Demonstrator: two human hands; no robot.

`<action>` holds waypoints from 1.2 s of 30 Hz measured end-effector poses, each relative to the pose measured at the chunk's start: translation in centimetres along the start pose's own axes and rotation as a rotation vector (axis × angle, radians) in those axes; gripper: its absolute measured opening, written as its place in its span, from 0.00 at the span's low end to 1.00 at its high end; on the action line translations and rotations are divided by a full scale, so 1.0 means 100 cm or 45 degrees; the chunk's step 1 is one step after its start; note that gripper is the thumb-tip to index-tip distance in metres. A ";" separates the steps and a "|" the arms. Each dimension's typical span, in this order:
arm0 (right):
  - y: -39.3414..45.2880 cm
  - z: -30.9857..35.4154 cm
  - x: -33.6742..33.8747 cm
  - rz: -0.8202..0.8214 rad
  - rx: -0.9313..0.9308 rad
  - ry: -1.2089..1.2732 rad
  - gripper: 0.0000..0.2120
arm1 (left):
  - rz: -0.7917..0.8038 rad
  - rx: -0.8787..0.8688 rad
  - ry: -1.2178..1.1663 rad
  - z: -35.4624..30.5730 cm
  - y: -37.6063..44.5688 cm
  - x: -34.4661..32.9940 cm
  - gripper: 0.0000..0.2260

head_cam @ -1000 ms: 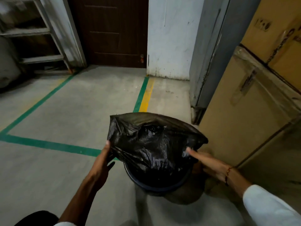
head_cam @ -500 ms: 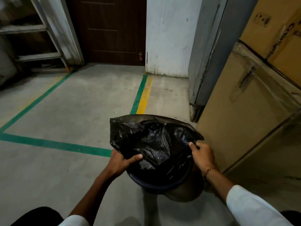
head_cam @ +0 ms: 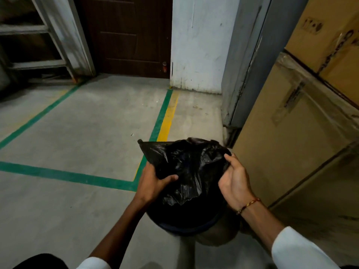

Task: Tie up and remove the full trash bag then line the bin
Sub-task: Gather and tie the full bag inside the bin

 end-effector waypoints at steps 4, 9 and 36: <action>0.005 0.004 0.002 0.042 -0.019 -0.029 0.24 | -0.025 0.204 -0.014 0.004 0.010 -0.007 0.18; 0.001 0.022 0.011 -0.073 0.188 -0.342 0.32 | -0.200 0.480 -0.576 0.008 0.011 0.004 0.09; -0.029 0.005 -0.104 0.567 1.121 -1.760 0.02 | 0.126 0.342 -0.648 -0.003 0.014 0.034 0.27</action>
Point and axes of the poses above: each hand's wrist, its own y-axis towards the middle knuckle, its own x-axis out of the back of the hand, z = x × y, the point moved 4 cm from there along y, towards the middle knuckle, and after that the axes turned 12 degrees about -z, right-handed, at the moved point
